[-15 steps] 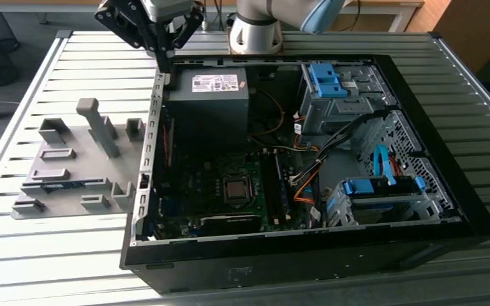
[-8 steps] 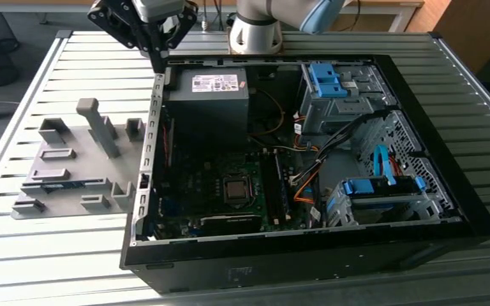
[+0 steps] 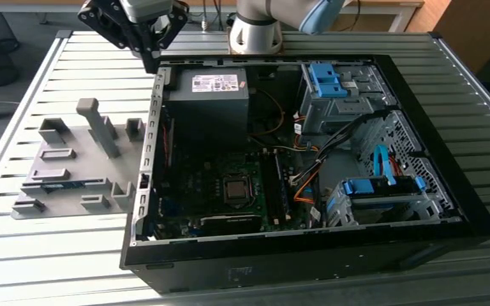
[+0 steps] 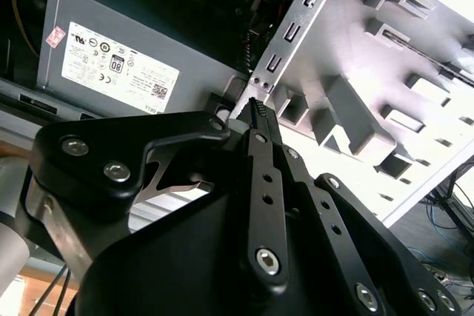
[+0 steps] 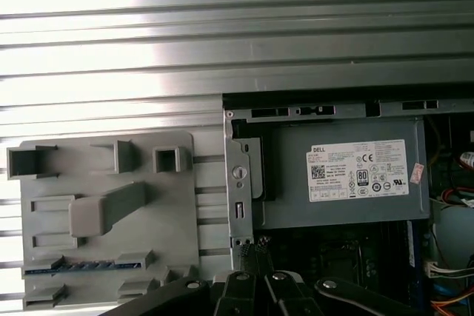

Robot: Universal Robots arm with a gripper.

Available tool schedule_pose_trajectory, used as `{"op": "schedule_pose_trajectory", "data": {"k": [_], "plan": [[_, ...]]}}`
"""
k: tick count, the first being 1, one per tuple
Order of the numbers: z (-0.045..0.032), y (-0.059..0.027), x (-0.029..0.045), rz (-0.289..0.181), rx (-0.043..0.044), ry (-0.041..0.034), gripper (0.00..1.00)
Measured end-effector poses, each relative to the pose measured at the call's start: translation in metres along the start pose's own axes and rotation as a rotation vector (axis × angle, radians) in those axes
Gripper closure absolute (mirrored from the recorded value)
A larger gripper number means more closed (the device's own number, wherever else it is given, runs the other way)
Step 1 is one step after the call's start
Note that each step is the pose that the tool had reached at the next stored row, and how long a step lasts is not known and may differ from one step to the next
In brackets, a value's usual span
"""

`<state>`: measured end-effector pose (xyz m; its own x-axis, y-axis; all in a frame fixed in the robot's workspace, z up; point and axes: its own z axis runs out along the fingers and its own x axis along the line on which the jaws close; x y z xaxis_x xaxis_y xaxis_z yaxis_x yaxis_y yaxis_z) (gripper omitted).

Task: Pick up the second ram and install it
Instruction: 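Reach for the second ram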

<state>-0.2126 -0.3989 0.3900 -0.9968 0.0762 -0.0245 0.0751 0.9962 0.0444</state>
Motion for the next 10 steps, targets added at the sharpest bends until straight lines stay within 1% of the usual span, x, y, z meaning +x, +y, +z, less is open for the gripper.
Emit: {"op": "schedule_pose_trajectory", "data": {"k": [10], "plan": [[-0.0002, -0.0011, 0.0146, 0.0, 0.0, 0.0, 0.89]]}}
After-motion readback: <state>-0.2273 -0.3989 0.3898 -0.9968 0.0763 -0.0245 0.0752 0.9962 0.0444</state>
